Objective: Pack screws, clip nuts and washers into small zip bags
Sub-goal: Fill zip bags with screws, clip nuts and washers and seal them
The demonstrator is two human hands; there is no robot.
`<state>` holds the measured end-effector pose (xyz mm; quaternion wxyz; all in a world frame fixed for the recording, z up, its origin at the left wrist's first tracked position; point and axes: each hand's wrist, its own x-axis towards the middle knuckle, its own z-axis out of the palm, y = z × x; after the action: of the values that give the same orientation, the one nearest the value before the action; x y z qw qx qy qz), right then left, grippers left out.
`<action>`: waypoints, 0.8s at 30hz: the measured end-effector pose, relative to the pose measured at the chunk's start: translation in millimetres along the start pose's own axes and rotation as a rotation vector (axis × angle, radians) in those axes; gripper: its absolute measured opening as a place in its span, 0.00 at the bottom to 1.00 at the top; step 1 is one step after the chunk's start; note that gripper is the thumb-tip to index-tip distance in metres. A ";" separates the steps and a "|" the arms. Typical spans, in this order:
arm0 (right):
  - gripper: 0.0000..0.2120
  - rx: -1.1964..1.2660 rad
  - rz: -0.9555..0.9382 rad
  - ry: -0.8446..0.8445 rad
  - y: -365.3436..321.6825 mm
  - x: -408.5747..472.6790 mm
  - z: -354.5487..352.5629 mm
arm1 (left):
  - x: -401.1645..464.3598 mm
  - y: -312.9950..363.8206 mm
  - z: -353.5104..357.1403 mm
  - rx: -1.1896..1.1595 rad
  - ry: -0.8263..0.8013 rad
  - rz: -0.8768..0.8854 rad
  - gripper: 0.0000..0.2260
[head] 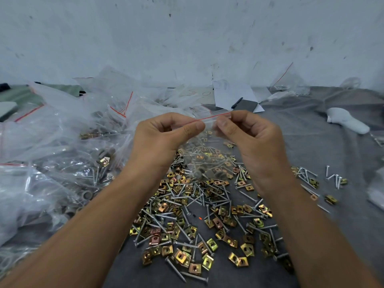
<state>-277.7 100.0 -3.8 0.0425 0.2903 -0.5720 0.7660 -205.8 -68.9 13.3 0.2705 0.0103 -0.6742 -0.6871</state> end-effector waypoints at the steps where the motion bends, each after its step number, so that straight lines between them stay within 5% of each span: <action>1: 0.04 -0.011 -0.008 0.005 1.1 0.2 1.4 | 0.4 -0.3 0.4 0.004 0.003 0.003 0.10; 16: 0.05 -0.098 -0.010 -0.023 3.5 -3.3 6.6 | -0.9 0.4 0.4 -0.004 -0.023 0.041 0.06; 24: 0.07 -0.072 -0.008 0.011 1.3 -2.8 7.9 | -0.7 1.9 -3.0 -0.011 -0.052 -0.003 0.11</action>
<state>-272.7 93.2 -4.9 0.0589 0.2865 -0.5980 0.7462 -203.4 -71.3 14.5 0.2519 -0.0079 -0.6773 -0.6912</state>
